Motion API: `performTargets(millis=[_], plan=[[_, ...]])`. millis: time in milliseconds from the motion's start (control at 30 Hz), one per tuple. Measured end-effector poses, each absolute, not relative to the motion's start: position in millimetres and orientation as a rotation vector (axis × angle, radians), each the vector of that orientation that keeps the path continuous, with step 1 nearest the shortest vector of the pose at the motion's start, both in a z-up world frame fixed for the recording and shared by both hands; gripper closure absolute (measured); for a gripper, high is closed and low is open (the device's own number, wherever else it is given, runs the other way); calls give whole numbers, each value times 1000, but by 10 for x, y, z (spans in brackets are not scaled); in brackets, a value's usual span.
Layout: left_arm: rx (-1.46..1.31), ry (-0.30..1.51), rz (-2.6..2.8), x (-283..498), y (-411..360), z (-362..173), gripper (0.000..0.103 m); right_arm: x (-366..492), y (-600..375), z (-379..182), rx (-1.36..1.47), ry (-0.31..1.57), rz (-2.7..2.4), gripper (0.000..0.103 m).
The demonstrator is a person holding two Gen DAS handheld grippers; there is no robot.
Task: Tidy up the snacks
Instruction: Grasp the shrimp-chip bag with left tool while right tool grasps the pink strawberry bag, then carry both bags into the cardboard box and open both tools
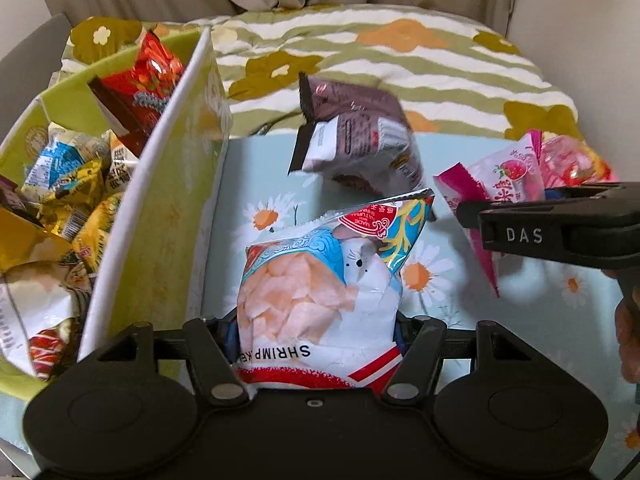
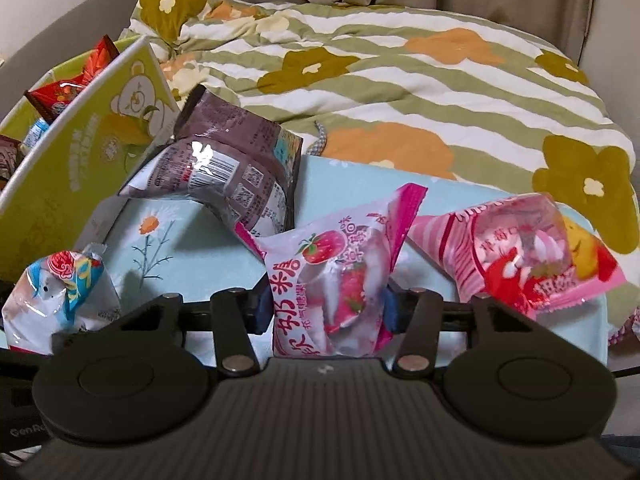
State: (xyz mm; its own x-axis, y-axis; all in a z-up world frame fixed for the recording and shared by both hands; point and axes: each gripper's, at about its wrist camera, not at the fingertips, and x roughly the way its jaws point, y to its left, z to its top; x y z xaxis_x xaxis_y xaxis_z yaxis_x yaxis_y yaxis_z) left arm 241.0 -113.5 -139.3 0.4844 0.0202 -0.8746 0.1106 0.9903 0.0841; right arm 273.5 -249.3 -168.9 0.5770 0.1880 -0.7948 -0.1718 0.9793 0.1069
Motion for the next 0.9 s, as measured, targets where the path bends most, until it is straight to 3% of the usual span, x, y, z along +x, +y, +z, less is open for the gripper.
performTargets(millis=[433,900], plan=[[41,849,-93,2041,-678,-416,35,2319,-2268,-764,54,791,240,38],[19,691,-50,1849,470,202,35,1956,-1097,-48,81,676,312,38]])
